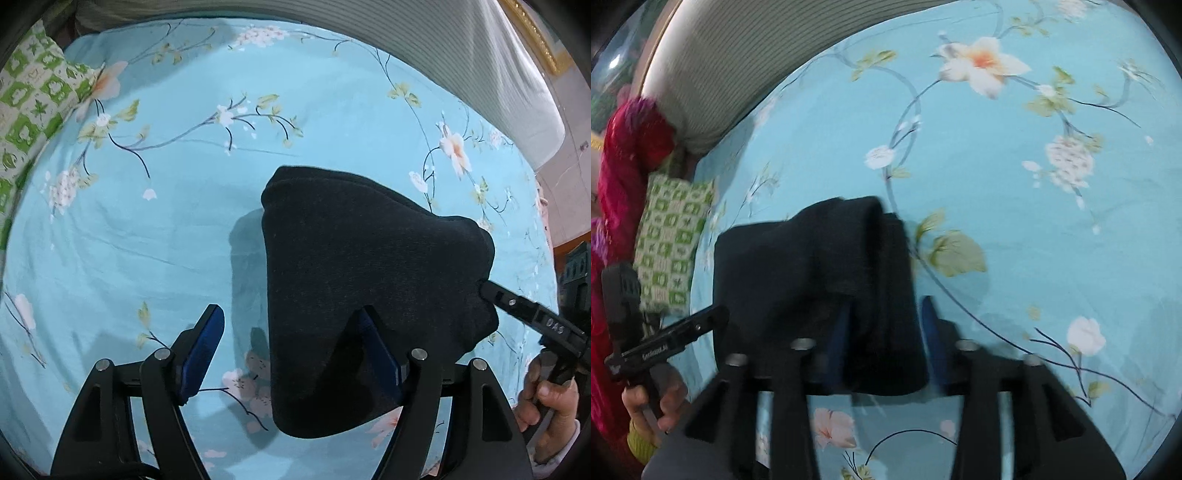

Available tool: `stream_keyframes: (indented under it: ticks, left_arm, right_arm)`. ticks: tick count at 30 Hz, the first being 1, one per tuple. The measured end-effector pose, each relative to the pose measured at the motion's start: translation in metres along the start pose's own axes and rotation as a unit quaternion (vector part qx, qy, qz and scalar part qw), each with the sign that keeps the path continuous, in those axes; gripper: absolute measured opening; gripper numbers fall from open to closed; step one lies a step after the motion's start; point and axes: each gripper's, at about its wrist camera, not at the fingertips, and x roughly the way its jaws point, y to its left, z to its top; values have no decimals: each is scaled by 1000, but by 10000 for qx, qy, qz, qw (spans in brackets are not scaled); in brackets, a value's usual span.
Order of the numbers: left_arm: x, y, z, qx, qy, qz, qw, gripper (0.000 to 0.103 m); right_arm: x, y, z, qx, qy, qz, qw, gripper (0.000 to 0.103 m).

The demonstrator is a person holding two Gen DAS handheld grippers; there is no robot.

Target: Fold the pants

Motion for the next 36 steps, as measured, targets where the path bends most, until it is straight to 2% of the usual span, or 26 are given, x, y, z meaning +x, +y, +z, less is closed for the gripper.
stream_keyframes:
  ticks: [2,4,5,6,8,10,13,17,20,22,26,30,34,36]
  left_arm:
    - [-3,3,2,-37,-24,-6,10000,75]
    - [-4,3,5,-90,-55,-37,9999,75]
    - [-4,3,6,-110,-56,-42,9999,76]
    - [-2,2,8,-119,-48,-32,9999,76]
    - [3,1,14,-188,-71,78,9998,76]
    - [9,4,20,-330,-112,179,9992,79]
    - [24,12,29,-554,-95,311,9979,80]
    - [42,16,32,-524,-17,436,9977,86]
    - [37,17,31,-501,-11,298,9983,86]
    - [31,21,28,-560,62,72,9984,86]
    - [21,28,16,-623,149,-41,9979,86]
    - [22,35,3,-699,277,-218,9969,86]
    - [31,30,-8,-649,318,-206,9972,86]
    - [34,31,-11,-661,305,-218,9971,86]
  right_arm:
    - [-8,2,1,0,-177,-65,9998,51]
    - [-17,9,3,-51,-407,64,9991,52]
    - [-20,15,4,-80,-522,149,9985,57]
    - [-21,20,5,-112,-595,172,9980,67]
    - [-14,25,7,-174,-620,135,9978,75]
    - [0,30,7,-242,-559,115,9981,75]
    - [19,19,3,-245,-476,-193,9984,74]
    - [37,9,-1,-453,-426,-356,9974,74]
    - [37,8,1,-570,-413,-383,9968,74]
    - [36,5,0,-570,-379,-328,9971,74]
    - [31,-2,-1,-449,-227,-157,9986,74]
    - [25,-2,-5,-233,-2,525,9984,73]
    - [33,-5,-14,-314,209,533,9979,73]
    - [41,-18,-16,-100,264,748,9968,73]
